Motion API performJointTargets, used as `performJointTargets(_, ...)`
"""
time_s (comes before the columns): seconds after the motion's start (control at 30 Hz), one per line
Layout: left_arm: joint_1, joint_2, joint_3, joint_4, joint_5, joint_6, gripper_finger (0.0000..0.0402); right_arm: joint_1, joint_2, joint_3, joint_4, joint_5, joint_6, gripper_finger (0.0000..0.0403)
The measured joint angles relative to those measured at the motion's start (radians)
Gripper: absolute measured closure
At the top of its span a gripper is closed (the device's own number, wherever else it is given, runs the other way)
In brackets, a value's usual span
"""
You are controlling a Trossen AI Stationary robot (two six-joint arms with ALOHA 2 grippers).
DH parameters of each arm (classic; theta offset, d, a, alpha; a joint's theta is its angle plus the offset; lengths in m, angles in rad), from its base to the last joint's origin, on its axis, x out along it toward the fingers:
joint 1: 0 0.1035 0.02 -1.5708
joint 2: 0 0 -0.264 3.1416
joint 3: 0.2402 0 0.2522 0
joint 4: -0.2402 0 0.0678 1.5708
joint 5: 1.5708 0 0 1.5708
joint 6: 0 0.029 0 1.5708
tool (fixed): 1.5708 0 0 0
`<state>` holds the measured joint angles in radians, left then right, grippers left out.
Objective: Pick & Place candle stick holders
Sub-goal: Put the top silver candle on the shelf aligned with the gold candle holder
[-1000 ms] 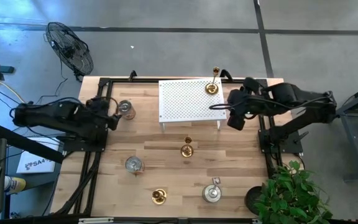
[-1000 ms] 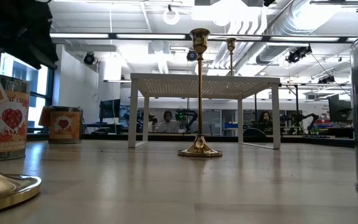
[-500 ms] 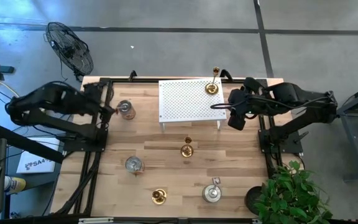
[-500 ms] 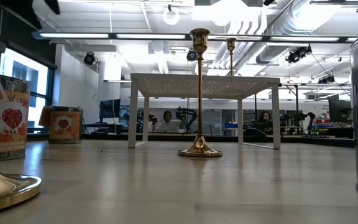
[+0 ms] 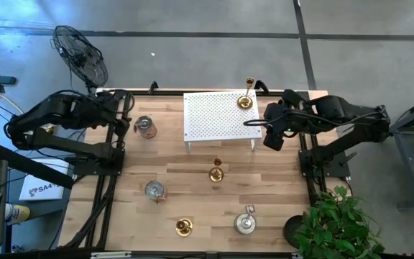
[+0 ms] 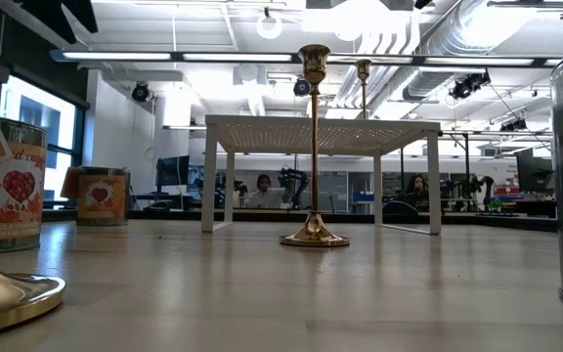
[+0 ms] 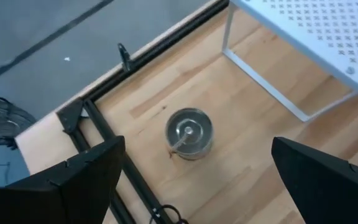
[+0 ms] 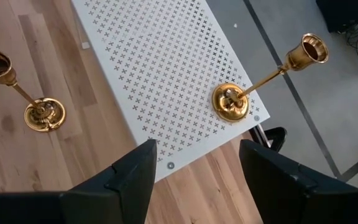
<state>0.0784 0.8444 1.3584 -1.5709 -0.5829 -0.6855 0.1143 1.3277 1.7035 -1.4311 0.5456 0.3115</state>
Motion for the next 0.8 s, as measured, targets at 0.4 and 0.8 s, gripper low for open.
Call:
performJointTargets(0.4, 0.000, 0.021, -0.001, 0.001, 0.002, 0.030, 0.0002, 0.000, 0.000, 0.000, 0.032, -0.001, 0.004, 0.0178)
performJointTargets(0.8, 0.000, 0.031, -0.001, 0.036, 0.178, 0.132, 0.0002, 0.000, 0.000, 0.000, 0.040, -0.002, 0.003, 0.0178)
